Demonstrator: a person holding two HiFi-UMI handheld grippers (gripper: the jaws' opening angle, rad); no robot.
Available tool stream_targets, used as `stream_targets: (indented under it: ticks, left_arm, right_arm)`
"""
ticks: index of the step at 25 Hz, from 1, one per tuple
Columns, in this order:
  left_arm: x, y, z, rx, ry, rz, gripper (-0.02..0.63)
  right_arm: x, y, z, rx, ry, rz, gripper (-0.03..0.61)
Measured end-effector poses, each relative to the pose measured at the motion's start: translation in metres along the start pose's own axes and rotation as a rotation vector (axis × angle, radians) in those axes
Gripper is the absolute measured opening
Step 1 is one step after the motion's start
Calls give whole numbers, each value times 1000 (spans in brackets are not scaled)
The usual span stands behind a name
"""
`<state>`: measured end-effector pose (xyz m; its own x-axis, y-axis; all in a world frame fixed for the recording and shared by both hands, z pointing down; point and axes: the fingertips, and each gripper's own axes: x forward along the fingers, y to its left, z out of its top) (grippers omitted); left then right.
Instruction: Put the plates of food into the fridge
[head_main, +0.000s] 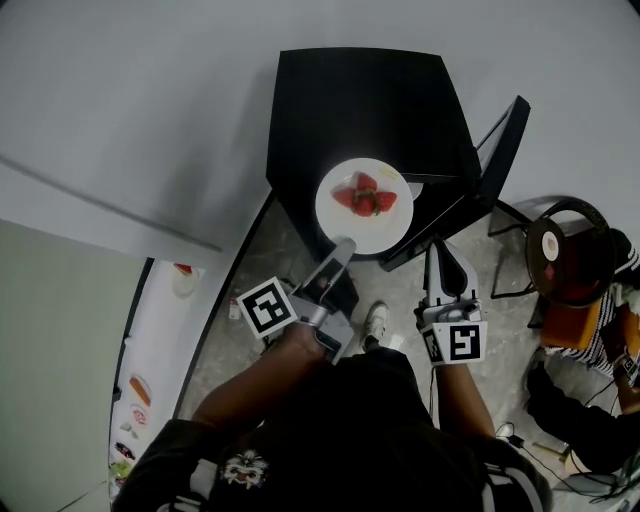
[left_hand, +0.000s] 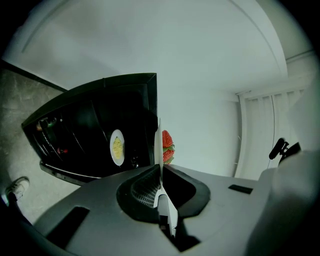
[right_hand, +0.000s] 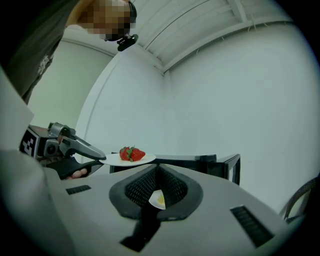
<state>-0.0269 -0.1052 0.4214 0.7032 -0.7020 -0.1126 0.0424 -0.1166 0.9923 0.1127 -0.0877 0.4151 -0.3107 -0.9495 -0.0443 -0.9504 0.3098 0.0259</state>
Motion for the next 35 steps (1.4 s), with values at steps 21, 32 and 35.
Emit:
stream_targets:
  ticks: [21, 32, 35]
  left_arm:
    - [-50, 91, 5, -38, -88, 123, 32]
    - [-31, 121, 26, -50, -141, 143, 32]
    - [-25, 126, 33, -52, -156, 146, 32]
  right_arm:
    - [-21, 29, -35, 35, 40, 14, 34]
    - [-16, 30, -54, 79, 91, 59, 34]
    - [-12, 27, -58, 97, 83, 69, 34]
